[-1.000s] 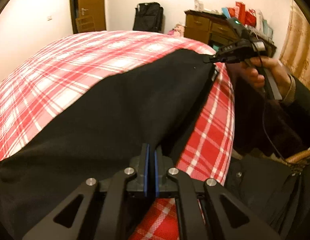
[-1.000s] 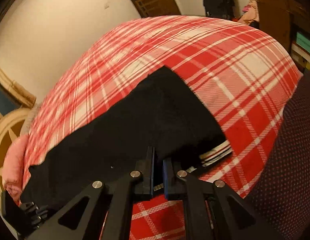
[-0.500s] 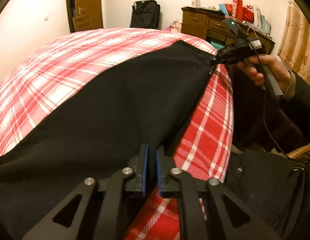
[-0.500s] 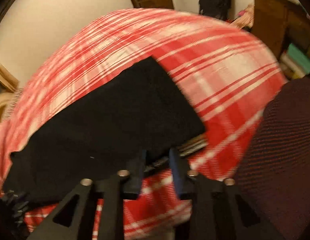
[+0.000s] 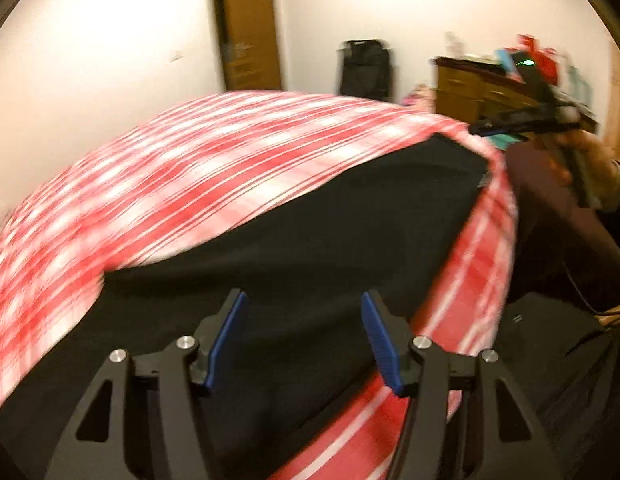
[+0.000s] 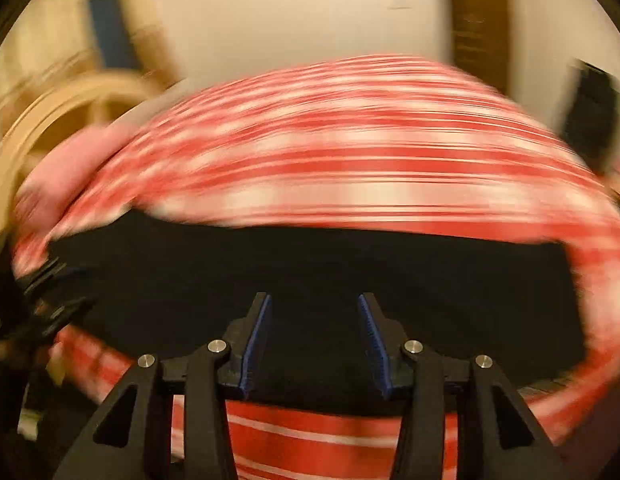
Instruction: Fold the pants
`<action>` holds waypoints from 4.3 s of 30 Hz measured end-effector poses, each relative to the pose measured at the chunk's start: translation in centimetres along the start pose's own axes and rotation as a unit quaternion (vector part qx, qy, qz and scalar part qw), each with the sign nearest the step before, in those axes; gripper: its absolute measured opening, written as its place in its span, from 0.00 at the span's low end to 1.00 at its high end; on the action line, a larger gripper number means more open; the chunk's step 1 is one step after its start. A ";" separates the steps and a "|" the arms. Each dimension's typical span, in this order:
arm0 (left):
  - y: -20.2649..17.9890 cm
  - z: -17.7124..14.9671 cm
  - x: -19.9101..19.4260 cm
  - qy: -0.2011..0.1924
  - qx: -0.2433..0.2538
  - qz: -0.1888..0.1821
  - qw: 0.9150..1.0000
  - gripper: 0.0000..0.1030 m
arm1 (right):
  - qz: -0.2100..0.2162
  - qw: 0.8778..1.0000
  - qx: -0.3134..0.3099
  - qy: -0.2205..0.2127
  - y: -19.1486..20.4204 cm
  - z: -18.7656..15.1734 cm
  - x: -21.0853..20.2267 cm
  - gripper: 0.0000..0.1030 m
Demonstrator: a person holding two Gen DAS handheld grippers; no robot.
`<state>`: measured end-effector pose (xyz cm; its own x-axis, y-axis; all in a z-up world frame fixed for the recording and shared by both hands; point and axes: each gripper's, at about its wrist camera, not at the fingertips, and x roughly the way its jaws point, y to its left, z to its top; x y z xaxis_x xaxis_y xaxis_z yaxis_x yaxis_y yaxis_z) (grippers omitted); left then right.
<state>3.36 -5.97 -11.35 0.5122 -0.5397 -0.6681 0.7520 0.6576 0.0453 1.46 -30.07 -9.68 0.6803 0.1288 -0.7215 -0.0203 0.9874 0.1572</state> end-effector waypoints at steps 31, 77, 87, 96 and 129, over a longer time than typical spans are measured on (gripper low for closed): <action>3.8 -9.6 -1.8 0.035 -0.114 -0.002 0.993 0.82 | 0.187 0.974 -0.107 0.070 20.2 10.6 15.4 0.47; 16.6 -10.8 -8.1 0.034 -0.203 0.288 0.935 0.94 | 0.143 0.923 -0.356 0.043 27.1 -2.8 9.1 0.33; 22.8 -16.7 -9.6 0.051 -0.293 0.320 0.899 0.95 | 0.133 0.906 -0.399 0.054 31.0 -5.6 11.4 0.33; 24.7 -15.3 -7.3 0.049 -0.309 0.293 0.903 1.00 | 0.137 0.917 -0.368 0.073 31.3 -4.6 11.7 0.05; 17.2 -8.6 -9.5 -0.022 -0.211 0.267 0.940 0.98 | -0.045 0.998 -0.037 -0.015 1.4 -0.2 1.4 0.48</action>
<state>7.82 14.97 -10.58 0.7930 -0.0884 -0.6028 0.1560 0.9859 0.0606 2.27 -28.46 -10.63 0.7037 0.0366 -0.7096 -0.0104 0.9991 0.0412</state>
